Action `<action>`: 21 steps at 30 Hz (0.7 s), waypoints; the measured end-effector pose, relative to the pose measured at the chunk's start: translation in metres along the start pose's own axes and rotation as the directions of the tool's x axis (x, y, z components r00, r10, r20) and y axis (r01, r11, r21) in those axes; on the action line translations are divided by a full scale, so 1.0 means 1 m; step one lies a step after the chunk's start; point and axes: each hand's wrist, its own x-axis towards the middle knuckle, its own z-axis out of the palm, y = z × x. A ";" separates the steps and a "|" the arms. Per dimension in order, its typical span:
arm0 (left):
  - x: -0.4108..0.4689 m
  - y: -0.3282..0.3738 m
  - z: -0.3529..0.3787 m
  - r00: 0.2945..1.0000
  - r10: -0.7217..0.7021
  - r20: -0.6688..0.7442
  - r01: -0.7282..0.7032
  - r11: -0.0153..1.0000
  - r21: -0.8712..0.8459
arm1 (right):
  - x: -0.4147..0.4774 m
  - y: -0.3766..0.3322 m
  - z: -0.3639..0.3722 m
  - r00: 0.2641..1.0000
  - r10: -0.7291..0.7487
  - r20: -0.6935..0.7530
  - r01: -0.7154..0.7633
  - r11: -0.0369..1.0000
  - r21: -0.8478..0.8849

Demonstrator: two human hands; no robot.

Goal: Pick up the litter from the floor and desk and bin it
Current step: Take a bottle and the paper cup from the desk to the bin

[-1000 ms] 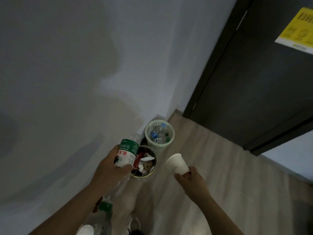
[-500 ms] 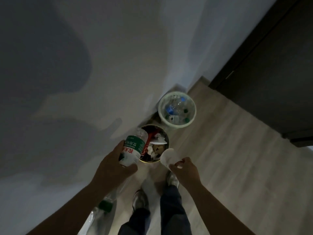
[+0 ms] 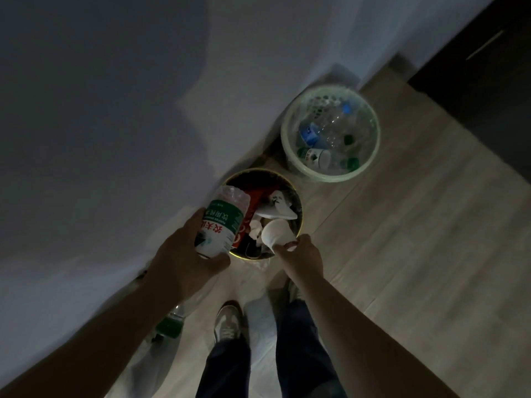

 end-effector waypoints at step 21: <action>0.090 0.067 0.029 0.996 0.012 0.084 -0.023 0.992 0.125 | 0.040 0.015 -0.016 0.987 -0.018 0.161 0.025 0.999 -0.042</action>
